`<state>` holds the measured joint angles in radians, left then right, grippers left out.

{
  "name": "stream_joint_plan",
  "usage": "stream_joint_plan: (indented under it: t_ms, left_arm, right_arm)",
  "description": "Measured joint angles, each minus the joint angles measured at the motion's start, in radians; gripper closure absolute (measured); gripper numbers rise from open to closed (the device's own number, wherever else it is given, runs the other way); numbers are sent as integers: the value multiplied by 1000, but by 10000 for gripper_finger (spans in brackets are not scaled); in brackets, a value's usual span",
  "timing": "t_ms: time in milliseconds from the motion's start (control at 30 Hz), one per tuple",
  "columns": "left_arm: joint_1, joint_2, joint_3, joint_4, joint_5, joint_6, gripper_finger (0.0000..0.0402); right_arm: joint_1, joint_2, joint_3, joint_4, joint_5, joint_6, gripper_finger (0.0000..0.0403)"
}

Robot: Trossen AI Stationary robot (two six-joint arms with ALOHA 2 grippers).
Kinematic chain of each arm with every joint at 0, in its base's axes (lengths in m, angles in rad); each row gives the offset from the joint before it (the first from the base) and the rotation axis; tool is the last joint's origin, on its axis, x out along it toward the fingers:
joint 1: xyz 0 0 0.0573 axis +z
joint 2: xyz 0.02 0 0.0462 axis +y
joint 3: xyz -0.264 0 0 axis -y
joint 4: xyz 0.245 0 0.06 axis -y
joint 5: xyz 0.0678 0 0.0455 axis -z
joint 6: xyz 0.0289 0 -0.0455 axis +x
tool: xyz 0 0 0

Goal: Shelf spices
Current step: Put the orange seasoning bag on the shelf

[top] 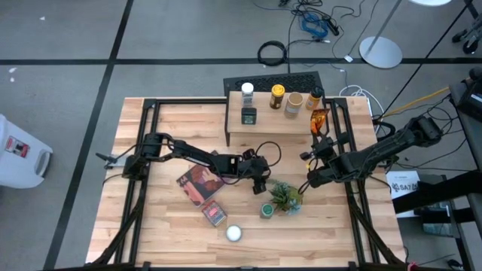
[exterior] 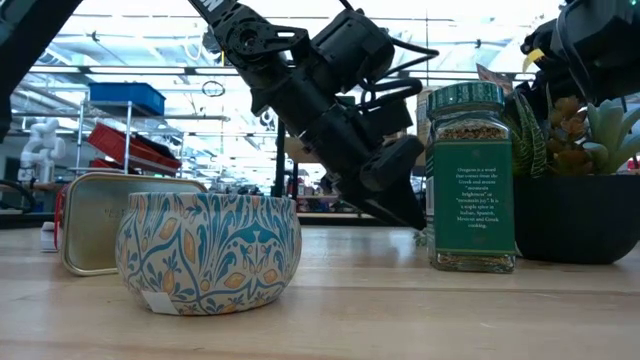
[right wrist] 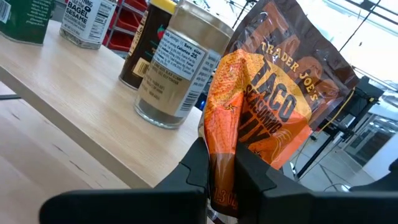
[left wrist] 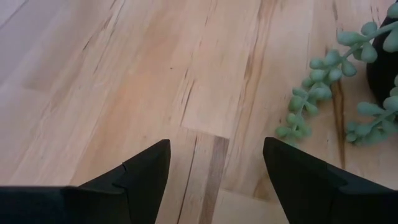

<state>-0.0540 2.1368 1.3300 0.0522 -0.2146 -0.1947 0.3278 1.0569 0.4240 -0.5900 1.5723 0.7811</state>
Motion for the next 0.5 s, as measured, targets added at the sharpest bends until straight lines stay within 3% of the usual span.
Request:
stream_joint_plan:
  t_ms: [233, 500]
  left_arm:
    - [0, 0, 0, 2, 1, -2, 133]
    - [0, 0, 0, 1, 2, -7, 133]
  right_arm:
    - [-2, 0, 0, 0, -1, -8, 368]
    - [-2, 0, 0, 0, -2, -8, 332]
